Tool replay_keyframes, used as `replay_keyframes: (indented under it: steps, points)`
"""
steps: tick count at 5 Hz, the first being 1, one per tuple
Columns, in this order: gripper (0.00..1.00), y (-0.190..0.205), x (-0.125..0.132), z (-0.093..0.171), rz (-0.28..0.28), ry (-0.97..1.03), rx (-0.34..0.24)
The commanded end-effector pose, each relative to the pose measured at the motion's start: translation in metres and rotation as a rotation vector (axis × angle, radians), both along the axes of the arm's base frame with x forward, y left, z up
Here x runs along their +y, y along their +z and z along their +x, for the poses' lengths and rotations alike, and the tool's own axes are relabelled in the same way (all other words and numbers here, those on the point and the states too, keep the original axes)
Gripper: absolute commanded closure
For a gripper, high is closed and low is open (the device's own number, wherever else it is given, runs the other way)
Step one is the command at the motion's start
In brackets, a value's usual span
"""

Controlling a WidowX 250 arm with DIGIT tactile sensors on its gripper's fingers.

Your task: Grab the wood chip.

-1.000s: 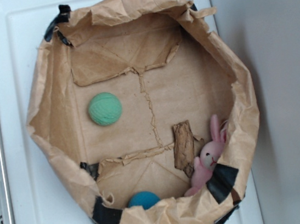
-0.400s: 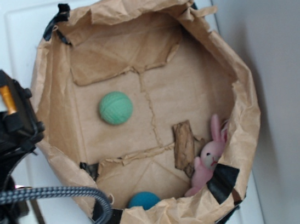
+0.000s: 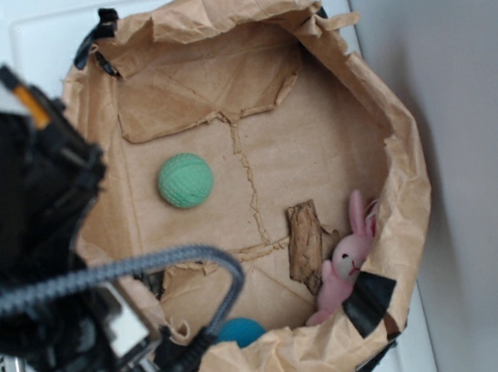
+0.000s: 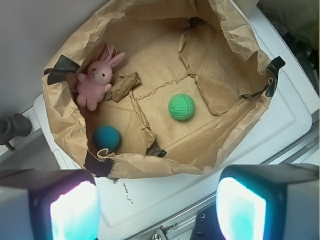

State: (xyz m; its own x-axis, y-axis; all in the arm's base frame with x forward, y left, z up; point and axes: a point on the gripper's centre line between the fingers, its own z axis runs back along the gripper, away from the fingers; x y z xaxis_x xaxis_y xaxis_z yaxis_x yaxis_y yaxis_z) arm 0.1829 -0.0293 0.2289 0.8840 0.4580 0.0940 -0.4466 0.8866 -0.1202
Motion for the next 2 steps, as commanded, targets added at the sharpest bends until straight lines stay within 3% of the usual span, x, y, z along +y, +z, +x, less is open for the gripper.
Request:
replay_keyframes:
  steps: [1, 2]
  points:
    - [0.0, 0.006, -0.001, 0.0, -0.001, -0.014, -0.026]
    - [0.0, -0.019, 0.008, 0.016, -0.029, 0.095, -0.054]
